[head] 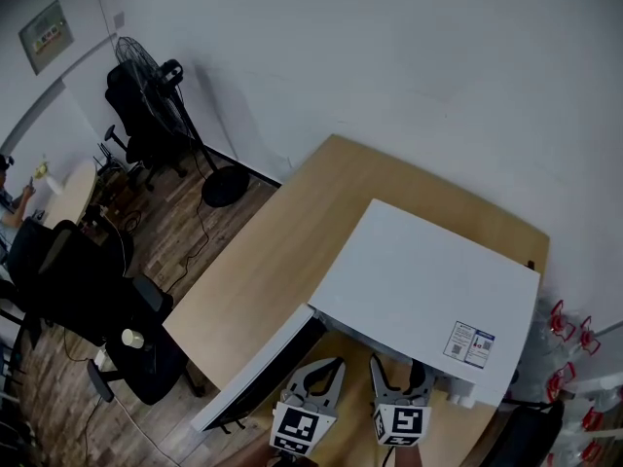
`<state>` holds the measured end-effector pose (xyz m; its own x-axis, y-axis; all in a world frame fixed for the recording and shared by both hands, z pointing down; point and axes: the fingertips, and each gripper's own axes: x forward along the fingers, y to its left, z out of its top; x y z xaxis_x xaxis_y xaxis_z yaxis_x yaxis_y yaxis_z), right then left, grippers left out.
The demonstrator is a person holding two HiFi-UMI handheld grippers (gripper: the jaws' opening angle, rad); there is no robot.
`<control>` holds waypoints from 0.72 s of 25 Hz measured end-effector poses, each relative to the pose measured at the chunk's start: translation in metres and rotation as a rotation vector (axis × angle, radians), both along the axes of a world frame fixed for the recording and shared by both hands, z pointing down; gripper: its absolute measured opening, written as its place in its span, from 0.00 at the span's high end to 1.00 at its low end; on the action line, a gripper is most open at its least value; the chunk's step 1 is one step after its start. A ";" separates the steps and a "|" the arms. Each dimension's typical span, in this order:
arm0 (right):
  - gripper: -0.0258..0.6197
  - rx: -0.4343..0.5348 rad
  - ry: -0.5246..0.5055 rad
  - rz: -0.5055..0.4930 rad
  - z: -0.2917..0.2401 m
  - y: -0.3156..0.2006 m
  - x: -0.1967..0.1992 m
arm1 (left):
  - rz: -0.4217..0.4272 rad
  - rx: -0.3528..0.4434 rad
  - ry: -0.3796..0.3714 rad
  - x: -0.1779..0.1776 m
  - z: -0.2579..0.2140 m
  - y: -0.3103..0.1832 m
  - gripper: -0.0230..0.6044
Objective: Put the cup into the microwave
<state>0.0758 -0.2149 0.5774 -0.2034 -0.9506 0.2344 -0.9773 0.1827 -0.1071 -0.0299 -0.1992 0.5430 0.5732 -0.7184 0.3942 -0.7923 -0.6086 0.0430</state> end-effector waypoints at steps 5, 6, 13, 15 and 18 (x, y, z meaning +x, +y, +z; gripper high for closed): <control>0.41 0.003 0.001 0.005 -0.014 0.024 -0.004 | 0.015 0.022 0.011 -0.002 -0.017 0.019 0.93; 0.41 0.008 0.004 0.010 -0.018 0.029 -0.004 | 0.019 0.028 0.013 -0.002 -0.020 0.023 0.93; 0.58 0.032 0.036 0.064 -0.046 0.072 0.001 | 0.060 0.068 0.030 -0.005 -0.047 0.051 0.93; 0.61 0.034 0.042 0.085 -0.054 0.086 0.004 | 0.079 0.080 0.034 -0.005 -0.054 0.061 0.93; 0.67 0.038 0.043 0.120 -0.067 0.109 0.009 | 0.108 0.097 0.037 -0.005 -0.063 0.076 0.93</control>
<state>0.0844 -0.1057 0.5107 -0.0780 -0.9759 0.2040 -0.9960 0.0672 -0.0595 -0.0350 -0.1227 0.4796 0.6620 -0.6854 0.3032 -0.7210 -0.6929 0.0078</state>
